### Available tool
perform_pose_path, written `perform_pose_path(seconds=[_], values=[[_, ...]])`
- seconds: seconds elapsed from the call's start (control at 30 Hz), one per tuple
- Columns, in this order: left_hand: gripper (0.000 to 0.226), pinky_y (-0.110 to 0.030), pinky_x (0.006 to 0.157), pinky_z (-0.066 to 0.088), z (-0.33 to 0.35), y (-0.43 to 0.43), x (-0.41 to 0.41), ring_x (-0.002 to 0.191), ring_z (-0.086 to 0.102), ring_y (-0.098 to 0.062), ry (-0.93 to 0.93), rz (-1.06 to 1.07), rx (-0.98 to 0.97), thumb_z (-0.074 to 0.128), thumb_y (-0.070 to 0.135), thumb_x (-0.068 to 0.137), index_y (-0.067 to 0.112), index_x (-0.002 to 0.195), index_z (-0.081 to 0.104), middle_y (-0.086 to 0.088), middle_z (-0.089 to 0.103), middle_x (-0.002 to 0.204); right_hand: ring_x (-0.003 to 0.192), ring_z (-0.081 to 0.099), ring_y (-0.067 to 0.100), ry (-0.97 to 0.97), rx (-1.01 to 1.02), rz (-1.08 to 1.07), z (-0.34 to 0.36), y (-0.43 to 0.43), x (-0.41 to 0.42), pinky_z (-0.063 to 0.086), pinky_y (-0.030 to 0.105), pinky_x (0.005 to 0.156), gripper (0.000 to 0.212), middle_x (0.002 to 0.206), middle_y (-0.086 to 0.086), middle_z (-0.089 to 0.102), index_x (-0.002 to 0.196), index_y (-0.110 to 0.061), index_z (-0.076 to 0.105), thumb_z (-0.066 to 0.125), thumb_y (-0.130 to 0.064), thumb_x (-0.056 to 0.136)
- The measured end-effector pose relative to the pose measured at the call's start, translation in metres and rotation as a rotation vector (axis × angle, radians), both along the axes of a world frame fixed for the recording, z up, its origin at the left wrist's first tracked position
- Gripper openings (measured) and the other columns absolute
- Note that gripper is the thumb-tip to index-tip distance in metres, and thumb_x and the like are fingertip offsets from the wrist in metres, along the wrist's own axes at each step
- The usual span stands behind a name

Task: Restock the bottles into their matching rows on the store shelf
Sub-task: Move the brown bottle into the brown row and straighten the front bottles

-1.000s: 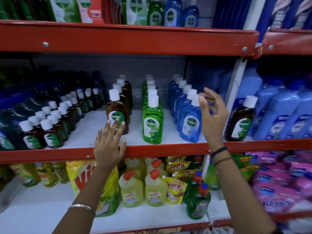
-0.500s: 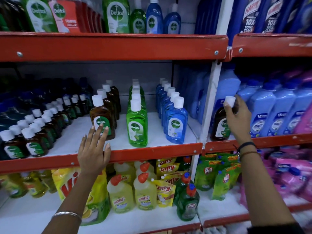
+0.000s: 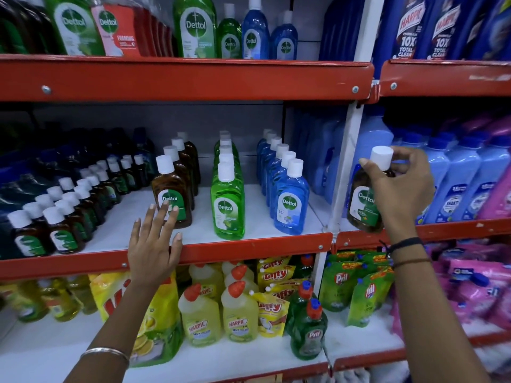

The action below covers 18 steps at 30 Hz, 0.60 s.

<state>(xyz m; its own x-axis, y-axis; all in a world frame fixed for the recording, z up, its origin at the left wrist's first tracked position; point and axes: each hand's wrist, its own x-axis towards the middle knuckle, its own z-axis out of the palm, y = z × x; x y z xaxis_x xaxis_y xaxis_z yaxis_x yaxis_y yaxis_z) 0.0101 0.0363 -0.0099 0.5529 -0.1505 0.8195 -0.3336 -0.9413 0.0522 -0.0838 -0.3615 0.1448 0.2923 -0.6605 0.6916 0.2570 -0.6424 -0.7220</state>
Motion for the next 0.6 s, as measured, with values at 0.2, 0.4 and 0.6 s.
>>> perform_pose_path(seconds=[0.2,0.4,0.6], values=[[0.054,-0.055,0.111,0.029,0.006,0.037,-0.003,0.142,0.033,-0.034,0.052,0.039,-0.038,0.030,0.037,0.099,0.012,0.145,0.042,-0.013,0.042,0.151,0.071,0.065,0.011,0.003,0.055,0.237,0.017,0.066,-0.014,0.055,0.035,0.069,0.040,0.080,-0.018,0.062,0.090,-0.026,0.059,0.082,-0.045,0.063],[0.056,-0.056,0.111,0.030,0.005,0.078,-0.003,0.142,0.035,-0.034,0.090,0.080,-0.038,0.030,0.039,0.098,0.014,0.147,0.039,-0.014,0.042,0.151,0.072,0.065,0.002,0.002,-0.004,0.503,0.023,0.168,-0.004,0.056,0.033,0.065,0.038,0.080,-0.019,0.063,0.088,-0.025,0.060,0.084,-0.039,0.062],[0.056,-0.052,0.108,0.033,0.002,0.097,-0.001,0.139,0.039,-0.034,0.074,0.084,-0.036,0.027,0.041,0.099,0.014,0.146,0.040,-0.014,0.044,0.150,0.077,0.064,0.005,0.037,-0.057,0.603,0.019,0.258,0.028,0.056,0.041,0.068,0.038,0.089,-0.012,0.067,0.089,-0.028,0.058,0.081,-0.046,0.063]])
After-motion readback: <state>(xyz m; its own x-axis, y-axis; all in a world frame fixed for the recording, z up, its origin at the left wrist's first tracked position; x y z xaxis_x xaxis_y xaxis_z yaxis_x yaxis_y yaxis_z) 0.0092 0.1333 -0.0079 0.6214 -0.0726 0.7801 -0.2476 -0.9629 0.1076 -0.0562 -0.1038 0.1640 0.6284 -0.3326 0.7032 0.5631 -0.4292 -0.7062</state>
